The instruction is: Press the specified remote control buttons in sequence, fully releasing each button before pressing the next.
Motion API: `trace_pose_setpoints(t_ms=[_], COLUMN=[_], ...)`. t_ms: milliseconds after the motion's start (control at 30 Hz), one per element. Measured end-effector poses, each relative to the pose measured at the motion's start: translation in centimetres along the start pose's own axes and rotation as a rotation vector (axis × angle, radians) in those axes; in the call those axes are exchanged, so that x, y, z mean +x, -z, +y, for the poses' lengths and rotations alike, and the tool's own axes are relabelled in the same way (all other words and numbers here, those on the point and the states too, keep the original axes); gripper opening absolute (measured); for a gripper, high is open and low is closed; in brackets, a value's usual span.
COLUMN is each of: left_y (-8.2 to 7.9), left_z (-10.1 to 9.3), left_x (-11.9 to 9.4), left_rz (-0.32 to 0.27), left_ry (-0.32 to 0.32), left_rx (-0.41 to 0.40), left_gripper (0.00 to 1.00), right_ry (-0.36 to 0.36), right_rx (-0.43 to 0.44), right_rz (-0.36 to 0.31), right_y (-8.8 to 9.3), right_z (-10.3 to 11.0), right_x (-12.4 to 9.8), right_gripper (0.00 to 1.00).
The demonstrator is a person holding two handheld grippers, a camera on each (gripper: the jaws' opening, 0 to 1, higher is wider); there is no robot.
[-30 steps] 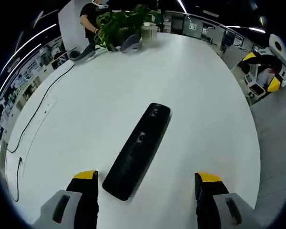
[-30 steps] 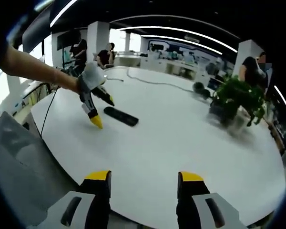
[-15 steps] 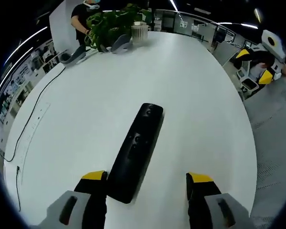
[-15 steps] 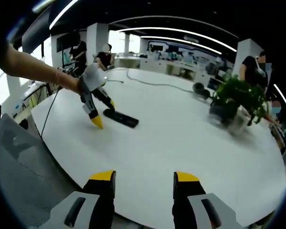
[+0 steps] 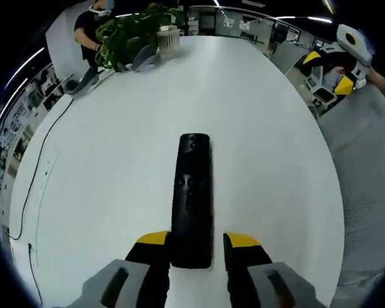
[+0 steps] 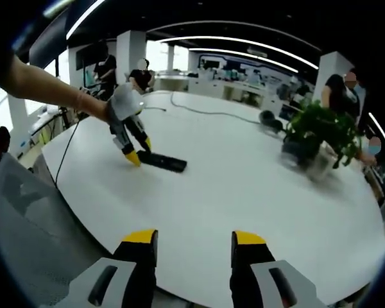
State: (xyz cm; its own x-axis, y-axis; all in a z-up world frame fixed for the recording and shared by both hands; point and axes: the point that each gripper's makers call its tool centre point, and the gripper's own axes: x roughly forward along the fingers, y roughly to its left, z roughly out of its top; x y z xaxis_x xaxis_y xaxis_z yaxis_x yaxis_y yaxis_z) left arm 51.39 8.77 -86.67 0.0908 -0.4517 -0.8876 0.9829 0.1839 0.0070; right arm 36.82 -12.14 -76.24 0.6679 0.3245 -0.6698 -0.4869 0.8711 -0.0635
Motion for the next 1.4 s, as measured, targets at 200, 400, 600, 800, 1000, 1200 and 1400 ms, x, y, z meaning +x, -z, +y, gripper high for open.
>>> trace_pose_setpoints(t_ms=[200, 400, 600, 800, 1000, 1200, 1400], left_y=[0.0, 0.1, 0.2, 0.4, 0.6, 0.7, 0.8], left_z=[0.2, 0.0, -0.9, -1.6, -2.6, -3.1, -3.9], left_x=[0.0, 0.0, -0.1, -0.2, -0.3, -0.4, -0.4], left_rz=[0.003, -0.001, 0.012, 0.018, 0.025, 0.021, 0.022], left_ry=[-0.008, -0.009, -0.001, 0.006, 0.013, 0.015, 0.018], left_rx=[-0.001, -0.006, 0.015, 0.020, 0.036, 0.038, 0.044], left_gripper=[0.26, 0.26, 0.26, 0.26, 0.26, 0.26, 0.26], right_ry=[-0.011, -0.012, -0.031, -0.038, -0.047, -0.050, -0.057], right_rx=[-0.008, 0.001, -0.006, -0.004, -0.010, -0.012, -0.014], right_rz=[0.006, 0.006, 0.008, 0.006, 0.010, 0.013, 0.016], right_y=[0.1, 0.1, 0.1, 0.1, 0.1, 0.2, 0.2], right_z=[0.2, 0.2, 0.6, 0.7, 0.9, 0.9, 1.1], right_x=[0.1, 0.1, 0.2, 0.2, 0.2, 0.2, 0.2], right_gripper=[0.41, 0.40, 0.40, 0.40, 0.39, 0.38, 0.37])
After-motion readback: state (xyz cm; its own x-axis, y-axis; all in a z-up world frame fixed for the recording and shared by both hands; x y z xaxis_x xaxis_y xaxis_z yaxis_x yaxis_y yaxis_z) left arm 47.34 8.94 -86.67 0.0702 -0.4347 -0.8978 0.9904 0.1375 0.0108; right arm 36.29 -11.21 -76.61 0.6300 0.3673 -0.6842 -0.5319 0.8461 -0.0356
